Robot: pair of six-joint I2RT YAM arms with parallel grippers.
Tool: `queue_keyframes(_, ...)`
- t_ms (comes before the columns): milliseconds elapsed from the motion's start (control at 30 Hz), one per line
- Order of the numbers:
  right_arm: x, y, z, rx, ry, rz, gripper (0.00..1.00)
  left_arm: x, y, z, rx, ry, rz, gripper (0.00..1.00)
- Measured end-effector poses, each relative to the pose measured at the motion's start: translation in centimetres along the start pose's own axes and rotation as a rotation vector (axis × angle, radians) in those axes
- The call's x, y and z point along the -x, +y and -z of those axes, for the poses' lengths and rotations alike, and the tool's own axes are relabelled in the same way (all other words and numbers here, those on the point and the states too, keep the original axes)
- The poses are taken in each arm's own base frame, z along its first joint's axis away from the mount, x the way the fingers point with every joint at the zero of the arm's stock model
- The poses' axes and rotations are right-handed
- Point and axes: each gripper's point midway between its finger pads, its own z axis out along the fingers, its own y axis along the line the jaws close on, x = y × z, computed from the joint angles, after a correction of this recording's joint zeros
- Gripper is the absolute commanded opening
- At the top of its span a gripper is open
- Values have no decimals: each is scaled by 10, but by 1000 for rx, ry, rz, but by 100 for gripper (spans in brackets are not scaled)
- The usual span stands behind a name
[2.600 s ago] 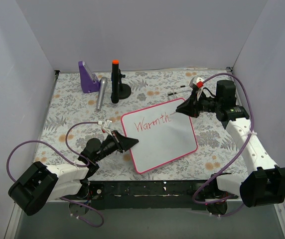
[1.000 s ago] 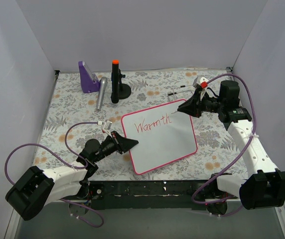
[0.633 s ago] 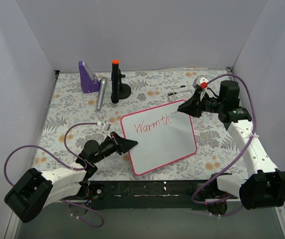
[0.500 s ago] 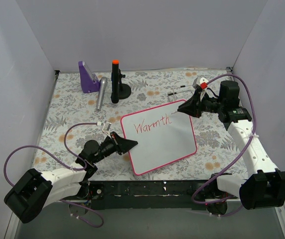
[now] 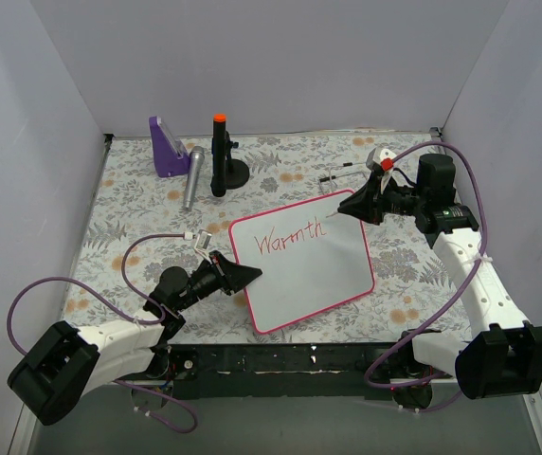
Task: Write a sentence on the whiteboard
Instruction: Write on the whiteboard with the whiteboard marker without the cap.
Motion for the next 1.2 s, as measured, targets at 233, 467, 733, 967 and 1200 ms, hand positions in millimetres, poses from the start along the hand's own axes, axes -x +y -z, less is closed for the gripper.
queue_keyframes(233, -4, 0, 0, -2, 5, -5, 1, 0, 0, 0, -1, -1, 0, 0)
queue_keyframes(467, -7, 0, 2, -5, 12, -6, 1, 0, 0, 0, -1, -1, 0, 0)
queue_keyframes(733, -6, -1, 4, -16, 12, 1, 1, 0, 0, 1, -1, -2, 0, 0)
queue_keyframes(967, -9, 0, 6, -22, 13, 0, 1, -1, 1, 3, 1, -4, 4, 0)
queue_keyframes(1200, -10, -1, 7, -25, 13, -4, 1, -1, 1, 3, 1, -4, 4, 0)
